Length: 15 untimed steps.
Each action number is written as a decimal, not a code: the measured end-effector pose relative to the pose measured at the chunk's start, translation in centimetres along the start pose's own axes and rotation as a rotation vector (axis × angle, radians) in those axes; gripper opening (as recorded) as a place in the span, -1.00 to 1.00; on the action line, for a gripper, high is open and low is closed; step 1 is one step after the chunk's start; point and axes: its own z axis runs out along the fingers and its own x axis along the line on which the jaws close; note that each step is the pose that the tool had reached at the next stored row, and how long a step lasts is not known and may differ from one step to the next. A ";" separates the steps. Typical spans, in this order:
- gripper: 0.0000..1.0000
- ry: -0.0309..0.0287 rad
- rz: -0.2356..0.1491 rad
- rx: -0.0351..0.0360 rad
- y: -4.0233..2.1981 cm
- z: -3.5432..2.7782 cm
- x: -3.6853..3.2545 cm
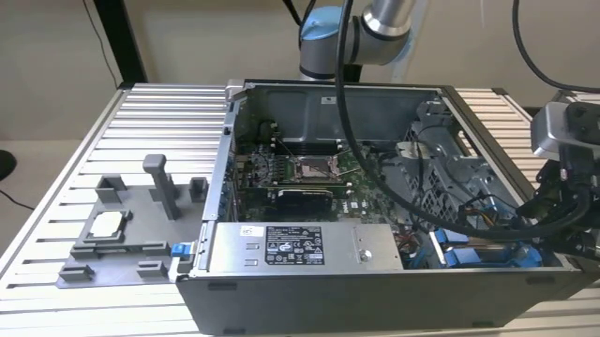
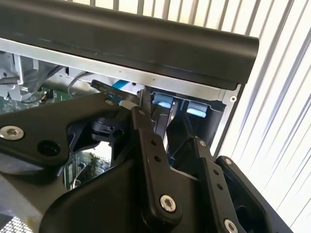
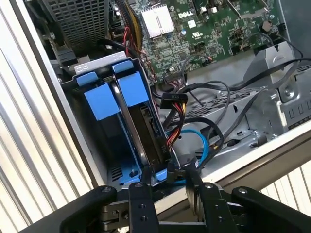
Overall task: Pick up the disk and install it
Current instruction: 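Insert the second disk wire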
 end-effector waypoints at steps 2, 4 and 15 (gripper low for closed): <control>1.00 -0.0064 0.002 -0.0019 0.10 0.03 0.05; 1.00 -0.0150 0.008 -0.0039 0.17 0.02 0.07; -1.00 -0.0633 0.029 -0.0173 0.51 0.02 0.21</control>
